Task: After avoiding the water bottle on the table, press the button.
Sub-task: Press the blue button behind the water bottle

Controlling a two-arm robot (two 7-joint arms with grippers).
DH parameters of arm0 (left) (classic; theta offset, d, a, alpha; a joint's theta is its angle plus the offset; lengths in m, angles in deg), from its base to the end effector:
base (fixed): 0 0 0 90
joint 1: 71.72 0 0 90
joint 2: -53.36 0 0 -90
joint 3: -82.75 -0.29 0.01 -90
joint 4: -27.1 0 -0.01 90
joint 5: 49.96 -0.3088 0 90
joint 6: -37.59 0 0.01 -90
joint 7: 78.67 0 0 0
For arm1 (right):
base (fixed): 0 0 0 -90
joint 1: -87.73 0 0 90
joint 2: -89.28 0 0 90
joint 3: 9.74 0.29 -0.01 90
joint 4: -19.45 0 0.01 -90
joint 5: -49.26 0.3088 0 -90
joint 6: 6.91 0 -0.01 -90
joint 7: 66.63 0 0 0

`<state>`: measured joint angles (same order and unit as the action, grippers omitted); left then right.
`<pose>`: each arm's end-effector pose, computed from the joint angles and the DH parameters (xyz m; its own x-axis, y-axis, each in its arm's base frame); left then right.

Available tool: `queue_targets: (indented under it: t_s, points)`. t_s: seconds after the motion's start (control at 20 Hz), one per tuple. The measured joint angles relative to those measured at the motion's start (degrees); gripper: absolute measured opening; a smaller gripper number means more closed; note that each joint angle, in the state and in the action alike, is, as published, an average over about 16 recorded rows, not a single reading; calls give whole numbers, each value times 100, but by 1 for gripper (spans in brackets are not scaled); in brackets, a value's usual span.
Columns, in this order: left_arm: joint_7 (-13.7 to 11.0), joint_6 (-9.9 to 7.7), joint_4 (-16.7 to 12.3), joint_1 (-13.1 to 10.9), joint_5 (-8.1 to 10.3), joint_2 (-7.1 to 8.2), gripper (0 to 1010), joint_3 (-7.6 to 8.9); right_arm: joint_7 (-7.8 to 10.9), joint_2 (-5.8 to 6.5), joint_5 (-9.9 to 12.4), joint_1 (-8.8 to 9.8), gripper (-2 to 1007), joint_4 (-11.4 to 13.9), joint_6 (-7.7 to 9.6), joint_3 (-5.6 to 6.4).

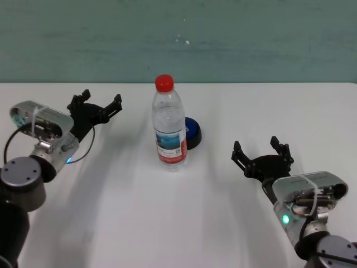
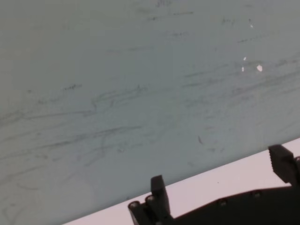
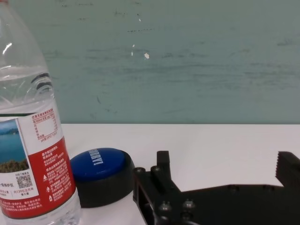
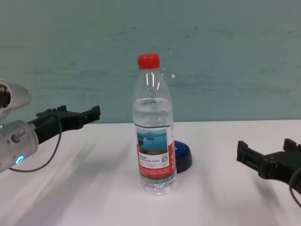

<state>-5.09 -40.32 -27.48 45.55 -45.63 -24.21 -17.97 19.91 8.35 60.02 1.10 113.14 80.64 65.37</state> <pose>0.4516 0.0556 -0.3077 0.3363 0.9194 0.2042 -0.9403 0.3400 0.0177 0.3002 0.0394 -0.3070 0.2028 -0.9779 -0.0507 0.9792 0.2028 0.0060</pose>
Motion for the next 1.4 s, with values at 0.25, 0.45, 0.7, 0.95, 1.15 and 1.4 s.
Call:
queue_targets:
  t_s: [0.25, 0.45, 0.7, 0.95, 1.15, 1.4]
  points:
    - [10, -66, -227, -176, 56, 57, 1010, 93, 0, 0, 0, 0, 1004, 0, 0, 0]
    - [17, -135, -493, -382, 121, 116, 1010, 177, 0, 0, 0, 0, 1004, 0, 0, 0]
    - [26, -228, -916, -711, 224, 200, 1010, 296, 0, 0, 0, 0, 1004, 0, 0, 0]
    - [38, -308, -1347, -1060, 331, 269, 1010, 404, 0, 1, 0, 0, 1004, 0, 0, 0]
    - [45, -355, -1673, -1331, 413, 314, 1010, 479, 0, 1, 0, 0, 1004, 0, 0, 0]
    - [55, -388, -2049, -1646, 508, 354, 1010, 556, 0, 0, 0, 0, 1004, 0, 0, 0]
